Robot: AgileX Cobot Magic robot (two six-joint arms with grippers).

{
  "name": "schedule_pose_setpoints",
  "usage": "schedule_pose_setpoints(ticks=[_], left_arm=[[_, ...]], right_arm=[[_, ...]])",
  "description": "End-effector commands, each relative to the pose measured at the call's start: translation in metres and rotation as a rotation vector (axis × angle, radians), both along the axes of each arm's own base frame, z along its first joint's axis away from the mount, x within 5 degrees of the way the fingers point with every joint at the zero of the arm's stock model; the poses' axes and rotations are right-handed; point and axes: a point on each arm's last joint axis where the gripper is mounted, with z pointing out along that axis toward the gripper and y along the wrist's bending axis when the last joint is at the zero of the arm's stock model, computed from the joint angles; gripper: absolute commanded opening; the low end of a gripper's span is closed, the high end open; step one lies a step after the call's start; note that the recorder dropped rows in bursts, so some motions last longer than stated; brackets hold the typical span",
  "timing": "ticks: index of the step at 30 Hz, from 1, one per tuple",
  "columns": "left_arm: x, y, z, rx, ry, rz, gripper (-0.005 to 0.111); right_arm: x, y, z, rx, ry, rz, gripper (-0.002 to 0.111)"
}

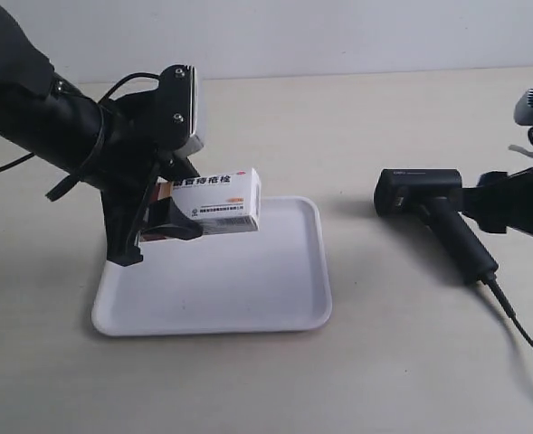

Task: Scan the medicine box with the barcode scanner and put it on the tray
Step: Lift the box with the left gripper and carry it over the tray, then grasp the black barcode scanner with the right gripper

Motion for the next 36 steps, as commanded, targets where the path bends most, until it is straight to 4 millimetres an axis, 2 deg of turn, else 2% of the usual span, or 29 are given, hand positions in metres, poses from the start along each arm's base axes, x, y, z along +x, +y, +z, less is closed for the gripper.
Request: schedule_pose_setpoints(ticks=[1,6,10,17,21,24,29,36], left_arm=[[0.005,0.001,0.001,-0.030,-0.030,0.045,0.003],[0.005,0.000,0.002,-0.041,-0.028,0.043,0.003],[0.005,-0.001,0.002,-0.045,-0.027,0.047,0.003],[0.006,-0.002,-0.003,-0.041,-0.011,0.043,0.003],[0.007,-0.002,-0.007,-0.040,-0.003,0.041,0.003],[0.007,-0.002,-0.007,-0.040,-0.003,0.041,0.003],[0.007,-0.002,-0.007,-0.040,-0.003,0.041,0.003],[0.008,-0.003,-0.009,-0.033,-0.013,0.028,0.003]], right_arm=[[0.020,0.007,-0.015,-0.034,0.034,0.033,0.086],[0.033,0.012,-0.027,-0.062,0.072,0.060,0.089],[0.044,0.033,-0.029,-0.088,0.053,0.155,0.088],[0.062,0.039,-0.053,-0.127,0.103,0.186,0.088],[0.074,0.038,-0.059,-0.136,0.107,0.182,0.088],[0.078,0.030,-0.063,-0.141,0.115,0.163,0.078],[0.080,0.029,-0.069,-0.149,0.116,0.167,0.052],[0.077,0.028,-0.063,-0.155,0.137,0.172,0.020]])
